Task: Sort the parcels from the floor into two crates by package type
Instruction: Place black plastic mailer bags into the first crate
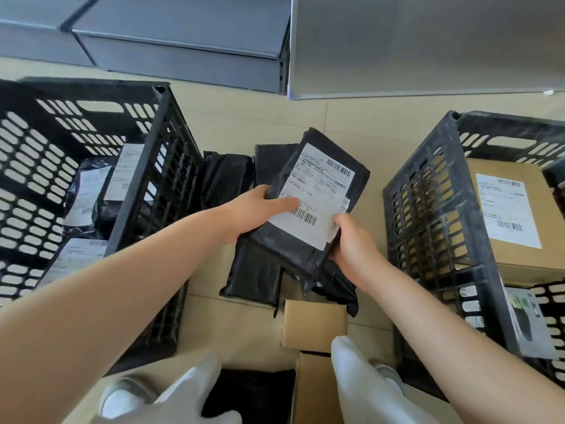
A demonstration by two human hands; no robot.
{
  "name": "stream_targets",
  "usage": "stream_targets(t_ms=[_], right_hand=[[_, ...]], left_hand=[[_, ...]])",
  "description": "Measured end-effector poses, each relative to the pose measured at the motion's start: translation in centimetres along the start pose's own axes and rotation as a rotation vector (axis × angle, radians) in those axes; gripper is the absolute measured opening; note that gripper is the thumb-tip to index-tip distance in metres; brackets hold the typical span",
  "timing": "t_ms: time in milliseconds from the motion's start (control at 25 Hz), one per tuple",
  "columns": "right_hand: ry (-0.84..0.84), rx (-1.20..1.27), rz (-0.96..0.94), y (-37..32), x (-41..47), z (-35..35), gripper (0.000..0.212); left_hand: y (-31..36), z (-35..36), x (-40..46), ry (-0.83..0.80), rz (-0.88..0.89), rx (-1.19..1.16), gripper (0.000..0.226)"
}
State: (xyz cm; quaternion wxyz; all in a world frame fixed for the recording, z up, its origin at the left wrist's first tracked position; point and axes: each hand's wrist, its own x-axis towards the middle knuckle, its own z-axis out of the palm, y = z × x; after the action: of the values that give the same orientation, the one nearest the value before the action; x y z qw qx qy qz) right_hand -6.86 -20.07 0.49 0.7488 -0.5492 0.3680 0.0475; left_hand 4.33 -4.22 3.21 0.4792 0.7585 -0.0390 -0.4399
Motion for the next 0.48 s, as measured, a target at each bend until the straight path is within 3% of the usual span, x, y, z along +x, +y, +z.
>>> stream_targets(t_ms=[200, 320, 480], right_hand=[[-0.247, -0.231, -0.112, -4.3, 0.4, 6.9, 0.025], [-0.331, -0.374, -0.190, -6.4, 0.6, 10.7, 0.033], [-0.437, -0.605, -0.239, -7.2, -0.1, 15.3, 0.033]], left_hand=[[0.6, -7.3, -5.5, 0.262, 0.046, -0.151, 0.051], [0.0, -12.9, -9.4, 0.412, 0.042, -0.185, 0.043], [-2.4, -19.6, -13.2, 0.521, 0.036, -0.294, 0.058]])
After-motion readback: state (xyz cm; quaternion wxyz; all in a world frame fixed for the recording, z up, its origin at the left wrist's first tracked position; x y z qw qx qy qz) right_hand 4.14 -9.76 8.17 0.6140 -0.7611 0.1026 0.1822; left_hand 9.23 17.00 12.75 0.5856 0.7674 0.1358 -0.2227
